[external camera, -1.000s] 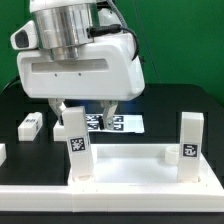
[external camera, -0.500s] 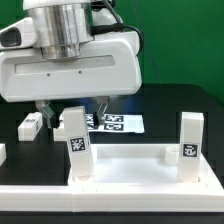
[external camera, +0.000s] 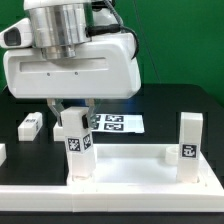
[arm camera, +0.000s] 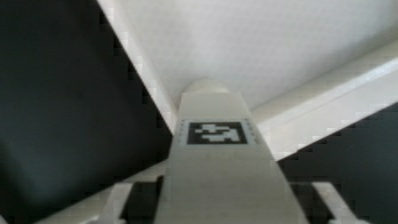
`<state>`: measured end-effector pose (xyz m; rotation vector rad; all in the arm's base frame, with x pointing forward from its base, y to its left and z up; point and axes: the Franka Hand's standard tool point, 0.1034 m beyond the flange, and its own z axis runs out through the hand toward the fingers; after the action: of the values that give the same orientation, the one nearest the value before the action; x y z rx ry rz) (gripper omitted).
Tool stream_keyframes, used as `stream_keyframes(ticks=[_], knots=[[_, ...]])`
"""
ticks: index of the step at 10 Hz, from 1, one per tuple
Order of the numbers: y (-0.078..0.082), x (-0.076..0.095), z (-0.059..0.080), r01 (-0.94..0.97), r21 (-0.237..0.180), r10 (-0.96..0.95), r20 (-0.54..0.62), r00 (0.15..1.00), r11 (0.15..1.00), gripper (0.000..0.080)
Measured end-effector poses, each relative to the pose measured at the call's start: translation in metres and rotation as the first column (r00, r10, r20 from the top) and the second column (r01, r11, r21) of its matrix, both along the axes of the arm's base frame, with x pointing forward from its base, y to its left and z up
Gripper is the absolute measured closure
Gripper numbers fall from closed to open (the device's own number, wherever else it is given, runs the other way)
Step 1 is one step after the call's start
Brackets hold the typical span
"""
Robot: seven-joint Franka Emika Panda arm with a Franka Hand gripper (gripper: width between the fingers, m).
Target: Assemble desk
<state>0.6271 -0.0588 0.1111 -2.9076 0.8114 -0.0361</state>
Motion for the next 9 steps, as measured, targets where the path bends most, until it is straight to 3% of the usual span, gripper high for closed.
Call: stream_keyframes(ticks=[2, 4, 5, 6, 8, 9], knots=[[0.0060, 0.0013, 0.0011, 0.333, 0.016, -0.332, -0.037, 0.942, 0.943, 0.0511], [0.0093, 0.0018, -0.0004, 0.576, 0.027, -0.573, -0.072, 0.816, 0.817, 0.0511], [0.0120, 0.0031, -0.0011, 0.714, 0.042, -0.708, -0.097, 0.699, 0.699, 0.0511], [0.0125, 0.0040, -0.0014, 0.809, 0.056, -0.800, -0.121, 0.588, 0.586, 0.0511], [0.0130, 0.0045, -0.0007, 0.872, 0.055, -0.859, -0.150, 0.490, 0.487, 0.0511], [0.0131, 0.0041, -0.0012, 0.871, 0.054, -0.859, -0.151, 0.490, 0.488, 0.0404]])
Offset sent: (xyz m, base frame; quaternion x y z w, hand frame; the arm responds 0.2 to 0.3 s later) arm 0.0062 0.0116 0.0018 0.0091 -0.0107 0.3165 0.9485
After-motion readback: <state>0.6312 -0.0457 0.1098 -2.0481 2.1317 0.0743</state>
